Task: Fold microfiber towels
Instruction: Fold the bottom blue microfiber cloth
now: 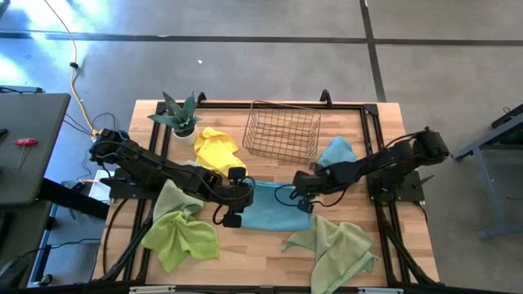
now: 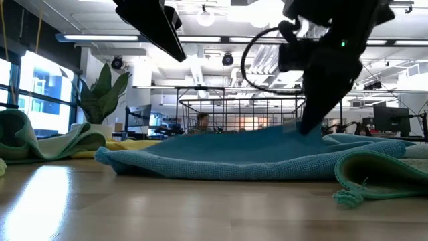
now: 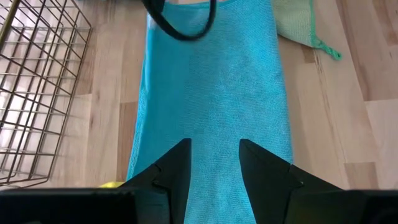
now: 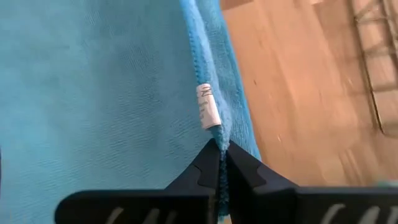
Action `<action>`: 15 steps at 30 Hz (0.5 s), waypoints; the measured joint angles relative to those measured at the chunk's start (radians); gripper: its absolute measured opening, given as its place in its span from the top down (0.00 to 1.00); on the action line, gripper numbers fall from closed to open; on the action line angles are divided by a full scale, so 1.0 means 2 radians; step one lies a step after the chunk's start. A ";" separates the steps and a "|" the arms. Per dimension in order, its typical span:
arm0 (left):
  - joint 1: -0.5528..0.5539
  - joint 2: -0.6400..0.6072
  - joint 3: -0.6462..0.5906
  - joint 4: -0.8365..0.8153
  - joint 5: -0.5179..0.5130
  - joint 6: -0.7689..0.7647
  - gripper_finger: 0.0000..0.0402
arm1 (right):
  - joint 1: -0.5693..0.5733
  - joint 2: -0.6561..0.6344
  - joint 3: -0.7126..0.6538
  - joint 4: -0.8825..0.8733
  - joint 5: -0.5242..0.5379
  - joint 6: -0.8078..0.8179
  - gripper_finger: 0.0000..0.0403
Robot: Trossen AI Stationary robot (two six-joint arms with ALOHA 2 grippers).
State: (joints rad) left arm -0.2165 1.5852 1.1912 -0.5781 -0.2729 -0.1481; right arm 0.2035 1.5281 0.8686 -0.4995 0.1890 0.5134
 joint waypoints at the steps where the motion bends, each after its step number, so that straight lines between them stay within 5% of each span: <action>1: 0.000 0.000 0.000 0.000 0.000 -0.002 0.69 | 0.000 -0.006 0.000 -0.010 -0.008 0.013 1.00; 9: 0.000 0.000 0.000 0.000 0.000 -0.003 0.69 | 0.000 -0.015 0.000 -0.065 -0.057 0.108 1.00; 15: 0.000 0.000 0.000 0.005 0.000 -0.008 0.69 | 0.000 -0.015 0.000 -0.046 0.016 0.126 1.00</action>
State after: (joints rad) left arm -0.2169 1.5852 1.1912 -0.5673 -0.2729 -0.1638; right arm 0.2039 1.4982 0.8692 -0.5920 0.2211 0.7661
